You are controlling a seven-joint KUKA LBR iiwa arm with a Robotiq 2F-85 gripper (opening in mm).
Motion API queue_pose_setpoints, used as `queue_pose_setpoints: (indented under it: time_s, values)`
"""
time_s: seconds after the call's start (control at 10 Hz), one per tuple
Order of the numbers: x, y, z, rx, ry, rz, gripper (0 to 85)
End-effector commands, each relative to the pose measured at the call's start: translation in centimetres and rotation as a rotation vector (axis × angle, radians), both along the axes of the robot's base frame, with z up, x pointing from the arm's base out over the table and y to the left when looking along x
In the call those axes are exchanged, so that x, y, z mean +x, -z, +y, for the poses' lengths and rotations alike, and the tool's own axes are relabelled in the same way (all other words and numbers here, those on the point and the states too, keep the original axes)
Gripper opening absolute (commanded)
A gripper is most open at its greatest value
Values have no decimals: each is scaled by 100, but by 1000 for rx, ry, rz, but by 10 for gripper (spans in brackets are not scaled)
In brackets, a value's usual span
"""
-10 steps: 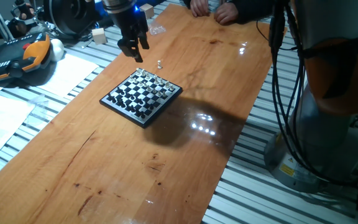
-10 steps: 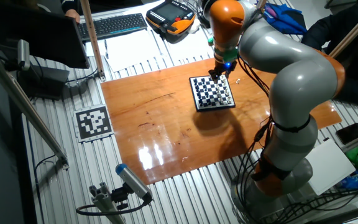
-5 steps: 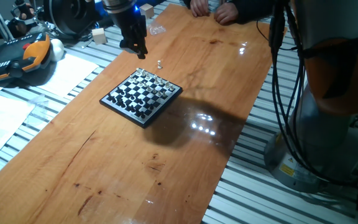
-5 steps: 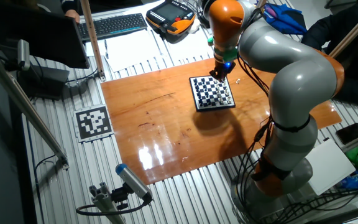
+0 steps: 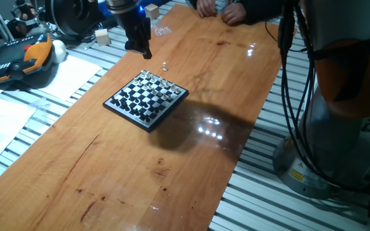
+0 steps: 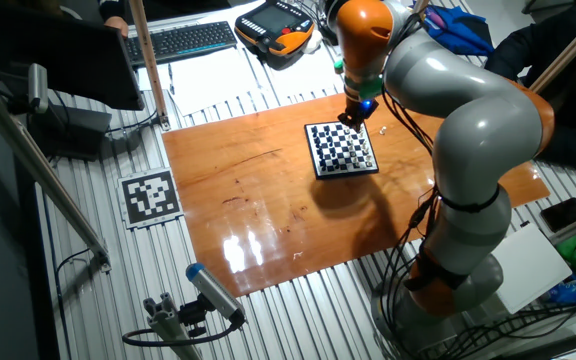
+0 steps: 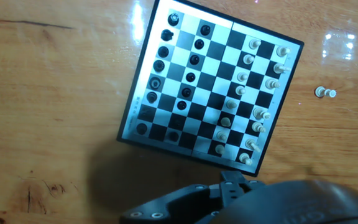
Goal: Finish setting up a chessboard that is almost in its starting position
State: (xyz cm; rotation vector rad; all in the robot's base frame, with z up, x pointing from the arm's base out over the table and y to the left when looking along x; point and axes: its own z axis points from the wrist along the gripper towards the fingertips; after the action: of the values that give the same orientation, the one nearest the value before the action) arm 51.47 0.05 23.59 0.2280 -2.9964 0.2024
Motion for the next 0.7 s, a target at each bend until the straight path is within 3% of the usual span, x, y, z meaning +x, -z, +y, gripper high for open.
queue_pose_setpoints:
  time_s: [0.0, 0.1, 0.2, 0.3, 0.4, 0.5, 0.6]
  values:
    - [0, 1, 0, -3, 28, -10, 0]
    - [0, 1, 0, 6, 43, -62, 0]
    - [0, 1, 0, 56, 60, -85, 0]
    - [0, 1, 0, 78, 80, -99, 0]
    - [0, 1, 0, 80, 94, -106, 0]
    - [0, 1, 0, 106, 119, -102, 0]
    - [0, 1, 0, 104, 146, -109, 0]
